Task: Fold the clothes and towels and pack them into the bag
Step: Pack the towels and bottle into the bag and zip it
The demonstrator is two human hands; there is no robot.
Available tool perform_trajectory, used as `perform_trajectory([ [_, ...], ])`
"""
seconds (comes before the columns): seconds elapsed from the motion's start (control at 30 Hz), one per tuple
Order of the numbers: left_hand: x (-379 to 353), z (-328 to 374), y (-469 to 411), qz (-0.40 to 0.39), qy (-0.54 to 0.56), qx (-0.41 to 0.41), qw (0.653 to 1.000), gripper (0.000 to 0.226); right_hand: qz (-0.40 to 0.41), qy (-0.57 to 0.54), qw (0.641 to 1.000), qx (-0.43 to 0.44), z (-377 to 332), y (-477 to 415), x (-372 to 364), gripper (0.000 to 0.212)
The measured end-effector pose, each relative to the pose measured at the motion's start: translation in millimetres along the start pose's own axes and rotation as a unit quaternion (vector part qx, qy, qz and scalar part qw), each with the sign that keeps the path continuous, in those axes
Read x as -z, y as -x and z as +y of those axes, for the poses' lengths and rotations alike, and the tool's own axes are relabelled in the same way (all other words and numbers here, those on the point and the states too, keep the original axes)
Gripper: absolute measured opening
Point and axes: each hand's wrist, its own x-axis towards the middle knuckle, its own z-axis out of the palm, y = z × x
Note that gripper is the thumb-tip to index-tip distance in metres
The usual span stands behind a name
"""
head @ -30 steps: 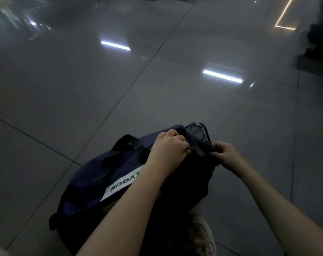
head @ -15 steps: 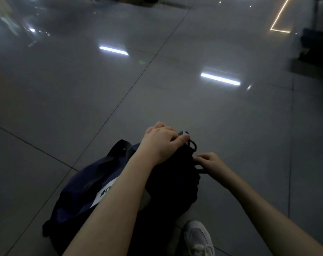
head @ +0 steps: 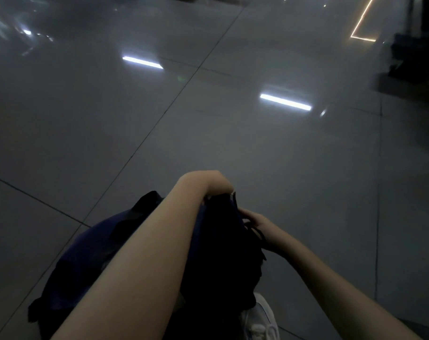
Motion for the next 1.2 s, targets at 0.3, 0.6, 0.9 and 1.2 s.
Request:
perform_trajectory([
  [0.3,-4,1,-40,0.024,0.031,0.001,0.999,0.018,0.001,-0.025,0.999,-0.021,17,-5,-3,0.041],
  [0.6,-12,-3,-75,-0.061,-0.046,-0.019,0.997,0.034,0.013,-0.036,0.999,-0.031,17,-13,0,0.05],
  [0.9,-26,-16,-96,-0.045,-0.171,0.012,0.984,0.026,0.0,-0.059,0.997,-0.056,21,-8,3,0.044],
  [1.2,-41,-10,-105,-0.085,-0.257,0.012,0.963,0.041,-0.004,-0.051,0.997,-0.065,23,-2,6,0.04],
])
